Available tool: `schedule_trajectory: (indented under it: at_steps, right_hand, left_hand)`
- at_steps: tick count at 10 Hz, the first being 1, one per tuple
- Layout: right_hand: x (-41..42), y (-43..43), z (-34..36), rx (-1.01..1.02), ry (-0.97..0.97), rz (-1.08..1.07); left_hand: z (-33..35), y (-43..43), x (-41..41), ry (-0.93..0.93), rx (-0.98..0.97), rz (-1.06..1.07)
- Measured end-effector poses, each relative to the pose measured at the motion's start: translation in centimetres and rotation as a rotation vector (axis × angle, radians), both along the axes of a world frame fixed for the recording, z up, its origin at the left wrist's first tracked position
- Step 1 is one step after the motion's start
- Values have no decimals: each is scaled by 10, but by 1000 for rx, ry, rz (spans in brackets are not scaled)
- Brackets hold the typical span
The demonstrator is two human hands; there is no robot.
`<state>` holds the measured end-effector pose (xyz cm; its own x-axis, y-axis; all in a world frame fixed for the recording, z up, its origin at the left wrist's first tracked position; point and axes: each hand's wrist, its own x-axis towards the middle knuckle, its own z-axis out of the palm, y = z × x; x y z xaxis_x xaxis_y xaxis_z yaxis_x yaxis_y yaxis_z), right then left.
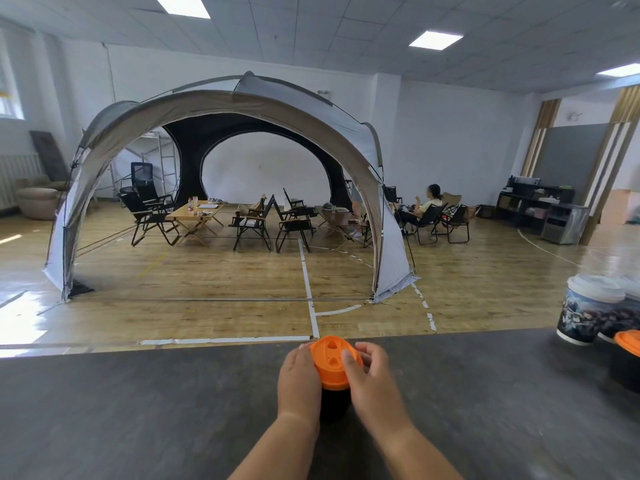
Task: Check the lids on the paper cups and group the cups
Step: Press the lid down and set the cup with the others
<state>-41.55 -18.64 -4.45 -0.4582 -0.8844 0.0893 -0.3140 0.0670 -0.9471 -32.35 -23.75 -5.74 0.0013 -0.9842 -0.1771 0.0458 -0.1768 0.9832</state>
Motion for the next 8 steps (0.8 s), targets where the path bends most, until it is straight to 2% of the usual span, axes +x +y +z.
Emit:
schedule_trajectory:
  at_steps: [1, 3, 4, 5, 6, 7, 8]
  right_hand:
    - [-1, -1, 0, 9, 7, 5]
    - [-12, -1, 5, 7, 30, 54]
    - [-16, -2, 9, 52, 24, 107]
    - [-19, -3, 9, 81, 24, 139]
    - [-15, 1, 3, 5, 22, 65]
    - [-2, 12, -4, -62, -70, -25]
    - [9, 14, -12, -50, -50, -22]
  left_hand:
    - [-4, -4, -2, 82, -60, -65]
    - [13, 0, 3, -124, -16, -100]
    - [18, 1, 6, 42, -23, -165]
    - [22, 2, 11, 114, -7, -231]
    - [19, 0, 11, 105, -14, -202]
    - [19, -3, 9, 127, 6, -126]
    - [20, 5, 3, -175, -58, -152]
